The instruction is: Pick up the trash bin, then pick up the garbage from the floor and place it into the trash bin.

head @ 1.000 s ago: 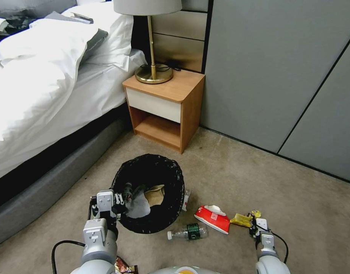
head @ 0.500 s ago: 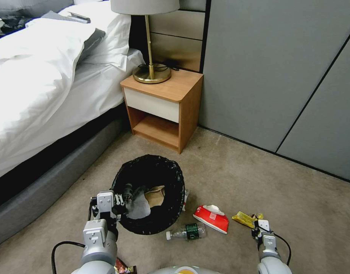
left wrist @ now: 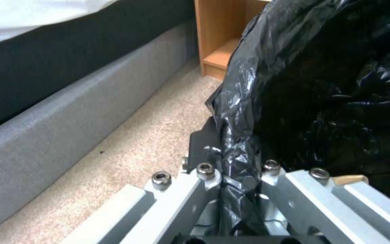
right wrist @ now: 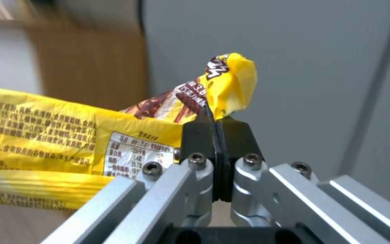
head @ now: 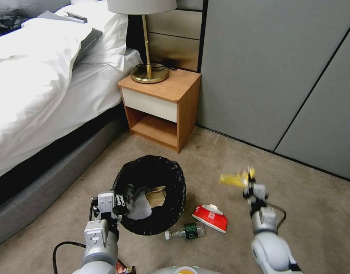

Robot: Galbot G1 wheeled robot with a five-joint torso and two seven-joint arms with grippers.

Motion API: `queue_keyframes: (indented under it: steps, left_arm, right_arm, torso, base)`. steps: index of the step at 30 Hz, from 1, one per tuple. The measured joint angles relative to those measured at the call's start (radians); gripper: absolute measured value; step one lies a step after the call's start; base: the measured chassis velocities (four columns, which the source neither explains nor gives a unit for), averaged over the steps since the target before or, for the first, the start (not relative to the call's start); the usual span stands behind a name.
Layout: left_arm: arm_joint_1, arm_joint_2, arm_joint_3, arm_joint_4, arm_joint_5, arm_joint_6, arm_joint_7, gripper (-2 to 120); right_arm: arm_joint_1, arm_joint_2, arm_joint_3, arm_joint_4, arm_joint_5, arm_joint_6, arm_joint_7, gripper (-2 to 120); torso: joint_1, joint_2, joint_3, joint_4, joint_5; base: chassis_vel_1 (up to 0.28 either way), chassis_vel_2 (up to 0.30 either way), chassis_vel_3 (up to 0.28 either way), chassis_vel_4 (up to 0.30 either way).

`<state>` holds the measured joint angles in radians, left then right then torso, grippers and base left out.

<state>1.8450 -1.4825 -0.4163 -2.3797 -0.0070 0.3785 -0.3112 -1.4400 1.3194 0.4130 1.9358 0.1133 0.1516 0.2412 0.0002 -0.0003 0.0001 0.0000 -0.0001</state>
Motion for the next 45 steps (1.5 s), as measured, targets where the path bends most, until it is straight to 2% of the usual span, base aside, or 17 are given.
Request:
queue_keyframes:
  steps: [3,5,8,9,12,15,27,35,45]
  left_arm:
    - [0.004,0.002,0.001,0.000,0.000,-0.001,0.000,1]
    - [0.004,0.002,0.002,0.000,0.000,-0.001,0.000,1]
    - [0.005,0.002,0.011,0.006,0.005,-0.001,0.001,1]
    - [0.005,0.002,0.011,0.006,0.005,-0.001,0.001,1]
    - [0.004,0.002,0.020,0.009,0.012,-0.001,0.001,1]
    - [0.005,0.002,0.029,0.010,0.017,-0.001,0.001,1]
    - [0.018,-0.010,0.084,0.017,0.059,-0.007,0.003,1]
    - [0.021,-0.013,0.092,0.017,0.068,-0.009,0.003,1]
    - [0.021,-0.010,0.084,0.011,0.062,-0.009,0.003,1]
  right_arm:
    - [-0.002,-0.005,-0.031,0.139,0.009,0.041,-0.052,0]
    - [-0.004,-0.007,-0.038,0.162,0.011,0.053,-0.066,0]
    - [-0.034,-0.026,-0.084,0.270,0.026,0.150,-0.190,0]
    - [-0.034,-0.026,-0.084,0.270,0.026,0.150,-0.190,0]
    - [-0.067,-0.047,-0.136,0.314,0.036,0.215,-0.303,0]
    - [-0.081,-0.057,-0.169,0.318,0.026,0.232,-0.347,0]
    - [-0.082,-0.078,-0.300,0.185,-0.078,0.268,-0.434,0]
    - [-0.055,-0.066,-0.337,0.078,-0.102,0.275,-0.469,0]
    - [-0.044,-0.056,-0.336,-0.041,-0.128,0.305,-0.470,0]
  torso:
    - [0.000,0.000,0.000,0.0001,-0.0001]
    - [0.000,0.000,0.000,0.0001,0.0000]
    - [0.000,0.000,0.000,-0.0001,0.0000]
    - [0.000,0.000,0.000,-0.0001,0.0000]
    - [0.000,0.000,0.000,0.0000,0.0000]
    - [0.000,0.000,0.000,-0.0001,0.0001]
    - [0.000,0.000,0.000,0.0000,0.0001]
    - [0.000,0.000,0.000,0.0000,0.0001]
    - [0.000,0.000,0.000,0.0000,0.0001]
  base:
    - [0.000,0.000,0.000,0.000]
    - [0.000,0.000,0.000,0.000]
    - [0.000,0.000,0.000,0.000]
    - [0.000,0.000,0.000,0.000]
    - [0.000,0.000,0.000,0.000]
    - [0.000,0.000,0.000,0.000]
    - [0.000,0.000,0.000,0.000]
    - [0.000,0.000,0.000,0.000]
    - [0.000,0.000,0.000,0.000]
